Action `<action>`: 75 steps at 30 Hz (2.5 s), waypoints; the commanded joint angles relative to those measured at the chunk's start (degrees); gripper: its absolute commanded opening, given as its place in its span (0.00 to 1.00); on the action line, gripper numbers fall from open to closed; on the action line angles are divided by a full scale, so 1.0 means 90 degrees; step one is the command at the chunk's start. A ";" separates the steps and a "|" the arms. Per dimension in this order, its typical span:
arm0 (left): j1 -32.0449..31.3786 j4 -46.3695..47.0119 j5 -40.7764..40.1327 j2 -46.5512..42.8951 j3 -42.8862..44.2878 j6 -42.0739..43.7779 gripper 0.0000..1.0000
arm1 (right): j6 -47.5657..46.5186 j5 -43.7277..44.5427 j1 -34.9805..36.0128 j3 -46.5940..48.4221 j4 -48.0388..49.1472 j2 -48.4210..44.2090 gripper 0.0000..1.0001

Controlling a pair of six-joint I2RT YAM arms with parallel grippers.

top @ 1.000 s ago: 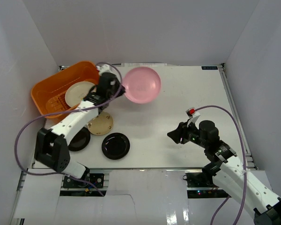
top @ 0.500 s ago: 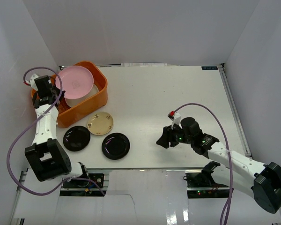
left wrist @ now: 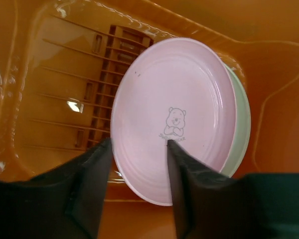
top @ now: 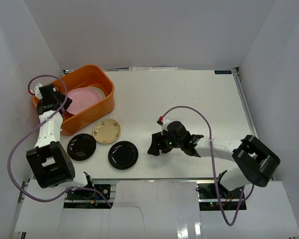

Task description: Place the plates into the plastic bin on the countertop

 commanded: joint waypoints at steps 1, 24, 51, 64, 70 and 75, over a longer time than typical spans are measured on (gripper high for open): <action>0.0022 0.0368 0.0394 -0.0560 -0.0217 -0.0056 0.61 | 0.0587 0.0162 0.0179 0.0442 0.0981 0.0563 0.76; -0.1921 -0.0793 0.3353 -0.5201 -0.3237 0.0315 0.80 | 0.2425 -0.0571 0.0502 0.1079 0.3121 0.3311 0.16; -0.2644 -0.0325 0.5298 -0.4203 -0.3587 0.0628 0.05 | 0.1576 -0.1323 -0.0416 0.1224 0.2097 0.0586 0.11; -0.2498 0.0524 0.3120 -0.3365 -0.1665 -0.0171 0.00 | 0.0951 -0.1040 -0.0953 0.0492 0.1656 0.0087 0.63; -0.0920 0.0945 0.2924 -0.2359 -0.0785 -0.0729 0.00 | 0.0843 -0.0601 -0.0730 0.0706 0.1559 0.0924 0.57; 0.0099 0.1285 0.2885 -0.1733 -0.0919 -0.1490 0.00 | 0.0774 -0.0347 -0.0358 0.2021 0.1295 0.2156 0.65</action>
